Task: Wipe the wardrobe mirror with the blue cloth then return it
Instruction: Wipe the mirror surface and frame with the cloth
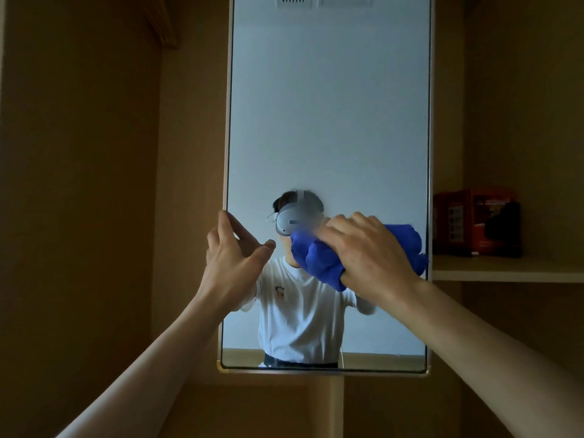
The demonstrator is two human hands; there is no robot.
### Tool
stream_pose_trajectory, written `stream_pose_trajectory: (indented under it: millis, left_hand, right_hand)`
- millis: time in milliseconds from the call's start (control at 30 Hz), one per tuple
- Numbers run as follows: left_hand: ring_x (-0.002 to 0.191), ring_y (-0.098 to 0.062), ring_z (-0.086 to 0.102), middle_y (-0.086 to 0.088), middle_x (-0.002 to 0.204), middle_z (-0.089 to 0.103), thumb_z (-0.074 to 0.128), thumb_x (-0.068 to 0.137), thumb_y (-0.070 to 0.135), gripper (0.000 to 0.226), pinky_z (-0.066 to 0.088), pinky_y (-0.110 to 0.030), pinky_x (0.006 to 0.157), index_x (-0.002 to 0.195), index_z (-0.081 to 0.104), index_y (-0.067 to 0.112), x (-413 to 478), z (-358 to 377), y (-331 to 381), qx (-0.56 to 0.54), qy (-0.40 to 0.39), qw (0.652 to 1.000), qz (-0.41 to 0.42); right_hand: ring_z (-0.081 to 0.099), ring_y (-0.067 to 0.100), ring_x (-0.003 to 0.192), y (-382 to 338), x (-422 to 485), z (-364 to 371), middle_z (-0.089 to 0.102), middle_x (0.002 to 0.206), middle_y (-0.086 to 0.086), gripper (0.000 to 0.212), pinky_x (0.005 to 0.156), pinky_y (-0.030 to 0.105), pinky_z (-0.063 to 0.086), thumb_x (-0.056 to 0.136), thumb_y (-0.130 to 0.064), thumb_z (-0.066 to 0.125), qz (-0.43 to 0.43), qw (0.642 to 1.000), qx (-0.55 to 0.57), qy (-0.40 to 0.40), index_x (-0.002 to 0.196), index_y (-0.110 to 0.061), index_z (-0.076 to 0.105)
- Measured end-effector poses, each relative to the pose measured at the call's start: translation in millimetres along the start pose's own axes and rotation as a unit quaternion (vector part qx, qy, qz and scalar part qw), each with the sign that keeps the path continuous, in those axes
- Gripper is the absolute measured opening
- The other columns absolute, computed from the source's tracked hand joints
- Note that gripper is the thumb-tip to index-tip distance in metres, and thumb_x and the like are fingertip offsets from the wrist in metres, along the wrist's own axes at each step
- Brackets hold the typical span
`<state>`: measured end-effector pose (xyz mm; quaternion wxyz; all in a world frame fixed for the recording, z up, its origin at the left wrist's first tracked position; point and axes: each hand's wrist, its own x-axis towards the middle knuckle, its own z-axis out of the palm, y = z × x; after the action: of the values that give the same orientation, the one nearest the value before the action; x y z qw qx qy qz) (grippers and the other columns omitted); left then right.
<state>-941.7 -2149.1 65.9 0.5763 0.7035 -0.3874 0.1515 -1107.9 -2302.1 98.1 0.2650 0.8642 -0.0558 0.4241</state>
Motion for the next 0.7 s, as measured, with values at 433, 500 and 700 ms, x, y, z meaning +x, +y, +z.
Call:
stream_pose_trajectory:
  millis: [433,500,700]
  left_hand:
    - [0.153,-0.036,0.011,-0.005,0.168,0.002,0.058,0.072,0.062,0.119,0.029,-0.059,0.120,0.161,-0.011,0.023,0.5,13.9,6.4,0.048,0.025,0.998,-0.010]
    - [0.154,-0.036,0.010,-0.005,0.168,0.001,0.061,0.075,0.061,0.119,0.029,-0.059,0.119,0.161,-0.011,0.023,1.5,15.3,4.3,0.052,0.027,0.998,-0.008]
    - [0.155,-0.033,0.008,0.001,0.168,-0.001,0.058,0.075,0.063,0.118,0.029,-0.058,0.120,0.161,-0.012,0.025,0.7,15.2,-1.3,0.043,0.030,0.999,0.005]
  right_hand:
    - [0.055,0.028,0.092,47.9,44.4,-37.3,0.060,0.101,0.000,0.028,0.083,0.049,0.044,0.082,-0.014,0.055,0.045,0.996,-0.041,0.065,0.108,-0.022,0.059]
    - [0.055,0.027,0.092,49.8,45.7,-38.4,0.059,0.100,-0.001,0.029,0.083,0.047,0.044,0.082,-0.015,0.055,0.056,0.994,-0.056,0.071,0.109,-0.023,0.058]
    - [0.050,0.022,0.088,37.7,6.5,-10.6,0.061,0.102,-0.006,0.045,0.081,0.042,0.041,0.072,-0.014,0.060,0.031,0.998,-0.030,0.048,0.115,-0.027,0.060]
